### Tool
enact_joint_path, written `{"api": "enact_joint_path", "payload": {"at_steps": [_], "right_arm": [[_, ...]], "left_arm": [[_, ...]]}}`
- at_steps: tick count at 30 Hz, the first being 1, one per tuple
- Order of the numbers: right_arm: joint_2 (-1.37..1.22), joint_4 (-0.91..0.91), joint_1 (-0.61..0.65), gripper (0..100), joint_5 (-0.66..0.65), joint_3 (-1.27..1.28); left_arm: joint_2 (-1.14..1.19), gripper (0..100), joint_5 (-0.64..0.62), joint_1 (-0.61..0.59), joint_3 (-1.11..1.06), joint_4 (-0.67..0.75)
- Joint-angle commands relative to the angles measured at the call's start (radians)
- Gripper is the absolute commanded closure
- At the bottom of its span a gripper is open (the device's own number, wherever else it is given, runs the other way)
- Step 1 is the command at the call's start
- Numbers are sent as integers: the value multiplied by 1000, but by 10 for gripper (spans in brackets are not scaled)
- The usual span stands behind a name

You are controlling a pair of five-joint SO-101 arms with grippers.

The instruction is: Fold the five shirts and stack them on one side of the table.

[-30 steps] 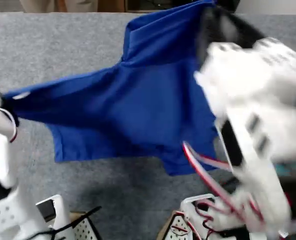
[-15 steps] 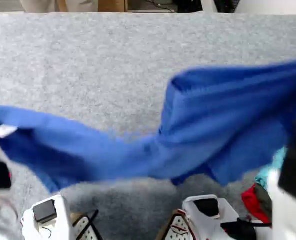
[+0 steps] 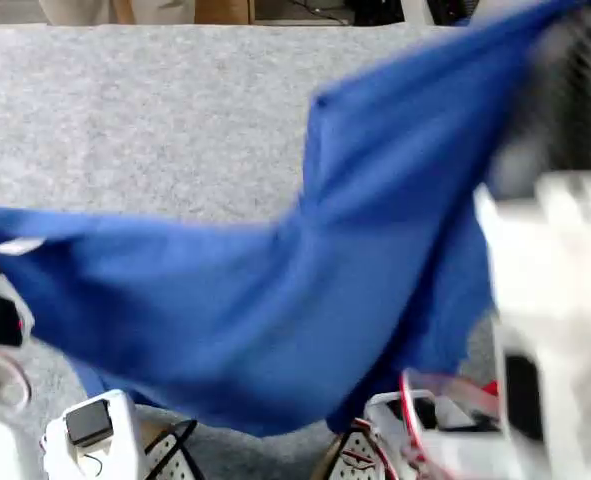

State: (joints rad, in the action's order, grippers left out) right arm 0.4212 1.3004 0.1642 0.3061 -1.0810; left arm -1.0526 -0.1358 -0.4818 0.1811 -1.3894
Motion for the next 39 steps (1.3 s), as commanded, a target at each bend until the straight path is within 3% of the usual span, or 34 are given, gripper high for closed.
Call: {"api": "enact_joint_path", "payload": {"at_steps": [1, 6, 12, 15, 18, 23, 28, 39], "right_arm": [[-111, -51, -10, 994, -5, 107], [-285, -180, -15, 994, -8, 292], [-478, -370, -8, 994, -12, 395], [-579, -448, -8, 994, -12, 395], [-679, -509, -10, 994, -12, 390], [-806, -644, -16, 994, -35, 390], [-898, -789, -16, 994, -91, 371], [-1101, -761, -16, 994, -117, 84]], "left_arm": [[7, 981, -18, 8, -203, 124], [8, 981, -41, 23, -588, 385], [50, 981, -15, 64, -991, 847], [151, 981, 25, 83, -1091, 1069], [321, 981, 28, 86, -1048, 1188], [648, 981, 23, 86, -789, 1191], [891, 981, 23, 92, -483, 1086], [1199, 981, 21, 95, 86, 775]]}}
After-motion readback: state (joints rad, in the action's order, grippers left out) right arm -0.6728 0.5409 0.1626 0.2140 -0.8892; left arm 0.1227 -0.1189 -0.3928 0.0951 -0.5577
